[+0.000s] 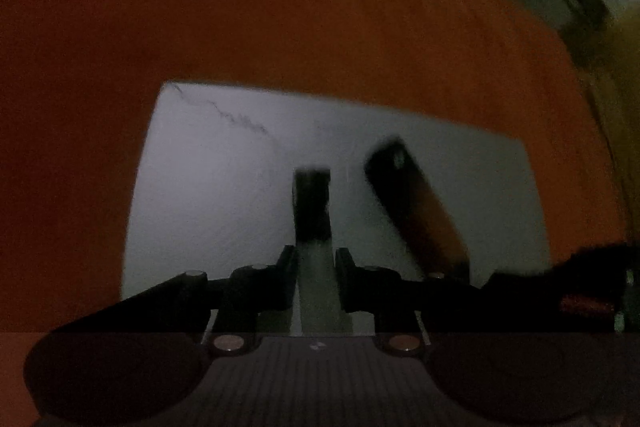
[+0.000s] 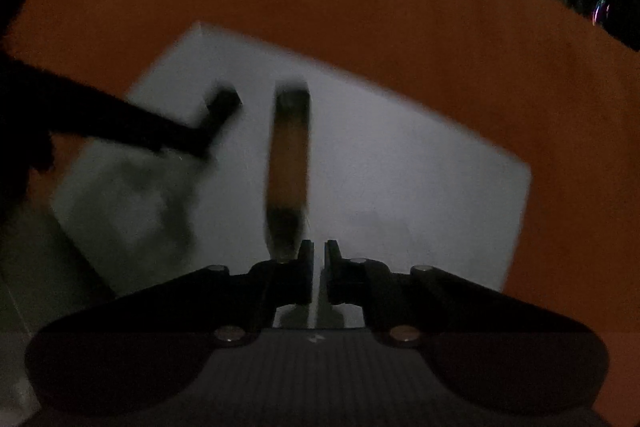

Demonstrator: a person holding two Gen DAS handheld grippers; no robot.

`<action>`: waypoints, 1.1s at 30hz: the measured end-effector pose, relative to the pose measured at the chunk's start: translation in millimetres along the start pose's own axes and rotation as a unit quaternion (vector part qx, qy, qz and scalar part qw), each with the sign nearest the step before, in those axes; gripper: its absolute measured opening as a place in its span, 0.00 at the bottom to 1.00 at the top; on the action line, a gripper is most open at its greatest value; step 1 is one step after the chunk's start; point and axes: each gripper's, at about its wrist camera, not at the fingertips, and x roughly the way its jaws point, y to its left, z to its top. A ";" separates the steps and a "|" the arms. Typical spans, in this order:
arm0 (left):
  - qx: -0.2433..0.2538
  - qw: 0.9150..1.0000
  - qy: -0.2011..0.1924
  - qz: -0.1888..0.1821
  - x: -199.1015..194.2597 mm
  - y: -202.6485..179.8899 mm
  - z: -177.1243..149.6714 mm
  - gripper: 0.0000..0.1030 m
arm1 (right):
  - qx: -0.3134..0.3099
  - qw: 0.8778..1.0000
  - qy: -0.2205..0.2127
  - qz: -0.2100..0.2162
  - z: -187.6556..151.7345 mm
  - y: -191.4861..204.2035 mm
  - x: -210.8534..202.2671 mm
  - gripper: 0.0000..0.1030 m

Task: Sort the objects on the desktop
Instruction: 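Grasp the clear tube with left tool while right tool grasps the orange-filled tube, then lift the clear tube with left tool while right tool lifts the orange tube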

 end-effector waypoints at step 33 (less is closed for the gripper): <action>0.189 0.981 0.016 0.025 -16.9 -19.9 -10.6 0.16 | 0.124 0.990 0.063 -0.034 21.5 -17.9 -9.0 0.27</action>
